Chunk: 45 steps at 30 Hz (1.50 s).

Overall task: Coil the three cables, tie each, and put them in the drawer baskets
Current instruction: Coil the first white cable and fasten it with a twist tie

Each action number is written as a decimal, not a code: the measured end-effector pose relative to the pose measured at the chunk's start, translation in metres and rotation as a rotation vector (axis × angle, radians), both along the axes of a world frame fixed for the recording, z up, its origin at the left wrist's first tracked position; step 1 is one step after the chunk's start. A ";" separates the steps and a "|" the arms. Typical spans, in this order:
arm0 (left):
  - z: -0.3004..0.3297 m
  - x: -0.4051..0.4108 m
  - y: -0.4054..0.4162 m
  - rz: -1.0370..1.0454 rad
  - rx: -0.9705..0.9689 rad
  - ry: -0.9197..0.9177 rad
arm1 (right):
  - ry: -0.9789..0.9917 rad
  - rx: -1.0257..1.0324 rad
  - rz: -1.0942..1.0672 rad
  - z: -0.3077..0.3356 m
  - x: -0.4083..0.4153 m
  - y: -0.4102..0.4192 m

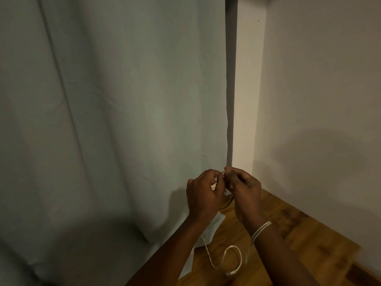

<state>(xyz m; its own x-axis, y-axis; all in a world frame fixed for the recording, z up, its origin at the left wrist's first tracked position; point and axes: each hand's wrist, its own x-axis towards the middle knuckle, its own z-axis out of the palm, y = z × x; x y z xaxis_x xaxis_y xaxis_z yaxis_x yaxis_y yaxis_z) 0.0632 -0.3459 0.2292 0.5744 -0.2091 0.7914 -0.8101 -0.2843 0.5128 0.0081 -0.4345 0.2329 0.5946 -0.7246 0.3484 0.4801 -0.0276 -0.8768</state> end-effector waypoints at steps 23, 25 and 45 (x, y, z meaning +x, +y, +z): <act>-0.004 -0.003 0.006 -0.013 0.137 -0.051 | 0.282 -0.329 0.250 0.030 -0.021 -0.038; -0.001 -0.004 0.008 -0.040 0.143 -0.061 | 0.261 -0.365 0.273 0.030 -0.022 -0.040; -0.011 0.000 0.007 -0.356 0.024 0.218 | 0.151 -0.324 0.083 0.031 -0.027 -0.041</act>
